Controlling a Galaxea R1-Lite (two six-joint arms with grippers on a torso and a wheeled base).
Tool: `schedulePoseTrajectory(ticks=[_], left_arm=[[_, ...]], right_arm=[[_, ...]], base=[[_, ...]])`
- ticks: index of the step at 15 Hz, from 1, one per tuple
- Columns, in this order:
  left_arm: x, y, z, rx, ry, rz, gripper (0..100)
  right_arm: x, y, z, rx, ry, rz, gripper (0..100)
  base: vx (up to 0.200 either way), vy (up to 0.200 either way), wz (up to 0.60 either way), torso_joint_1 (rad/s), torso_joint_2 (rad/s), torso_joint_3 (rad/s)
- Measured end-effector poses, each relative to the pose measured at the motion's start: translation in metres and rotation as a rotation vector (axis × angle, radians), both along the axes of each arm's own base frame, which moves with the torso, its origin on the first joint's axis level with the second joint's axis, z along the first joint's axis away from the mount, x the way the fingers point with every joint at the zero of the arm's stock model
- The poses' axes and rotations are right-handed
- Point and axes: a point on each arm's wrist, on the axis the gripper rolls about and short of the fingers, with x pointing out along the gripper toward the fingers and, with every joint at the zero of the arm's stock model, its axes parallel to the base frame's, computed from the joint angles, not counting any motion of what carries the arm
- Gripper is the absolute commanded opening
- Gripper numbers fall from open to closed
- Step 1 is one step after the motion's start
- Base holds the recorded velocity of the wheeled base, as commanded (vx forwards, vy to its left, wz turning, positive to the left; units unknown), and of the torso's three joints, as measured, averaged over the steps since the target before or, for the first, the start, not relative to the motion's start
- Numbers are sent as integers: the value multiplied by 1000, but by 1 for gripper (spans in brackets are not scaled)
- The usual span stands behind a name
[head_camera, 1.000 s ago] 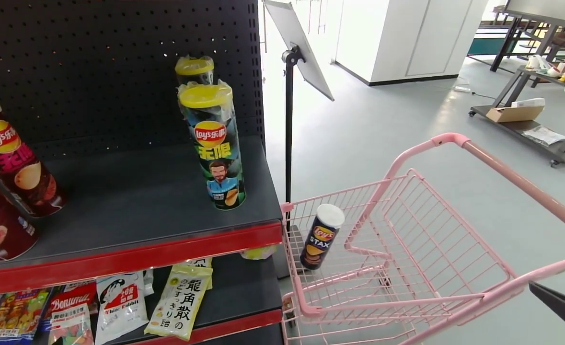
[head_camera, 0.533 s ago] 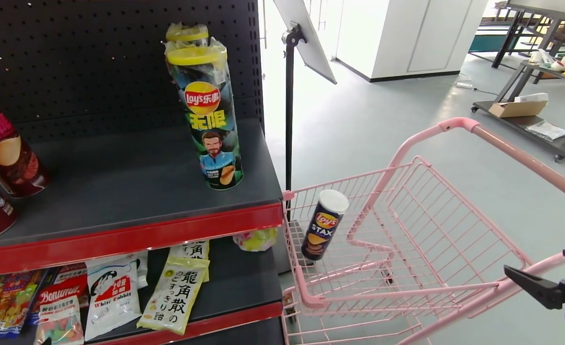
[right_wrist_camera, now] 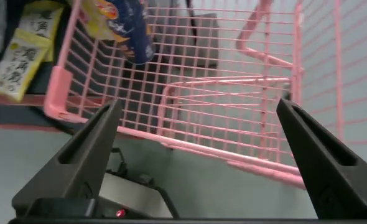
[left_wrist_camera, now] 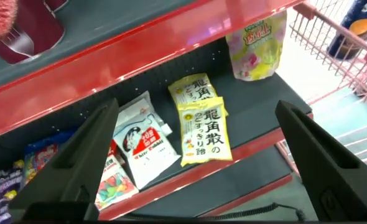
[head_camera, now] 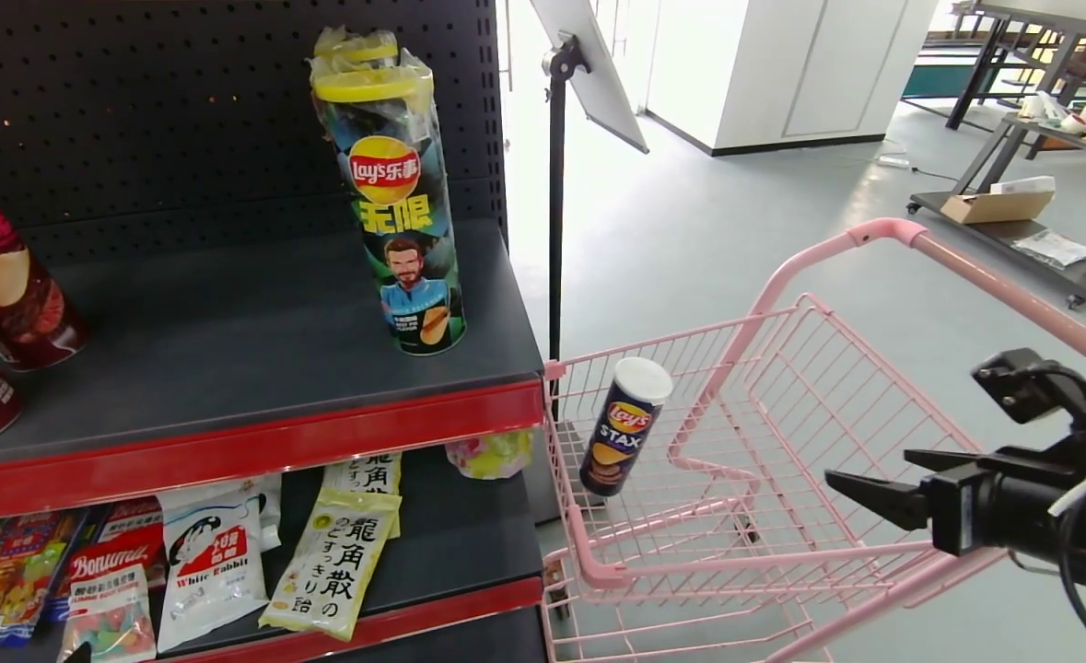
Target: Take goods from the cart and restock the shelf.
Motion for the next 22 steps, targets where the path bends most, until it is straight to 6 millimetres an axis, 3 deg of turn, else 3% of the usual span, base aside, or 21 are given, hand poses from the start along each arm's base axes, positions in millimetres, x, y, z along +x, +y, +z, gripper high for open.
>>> schedulePoseTrajectory(ticks=[2,8,12,22], left_arm=[[2,0,6,-68,4,3,100],[5,0,8,-82,16,15,100],[10,-1,15,-78,23,22,100],[14,-1,16,-69,44,45,100]], right_arm=[[17,11,-8,36,-3,123,100],[83,36,-39,77,-126,280,100],[100,51,-60,88,-72,338,100],[147,75,-77,103,-93,394,100]], base=[[0,0,0,0,0,0],[0,0,0,0,0,0],[0,0,0,0,0,0],[0,0,0,0,0,0]])
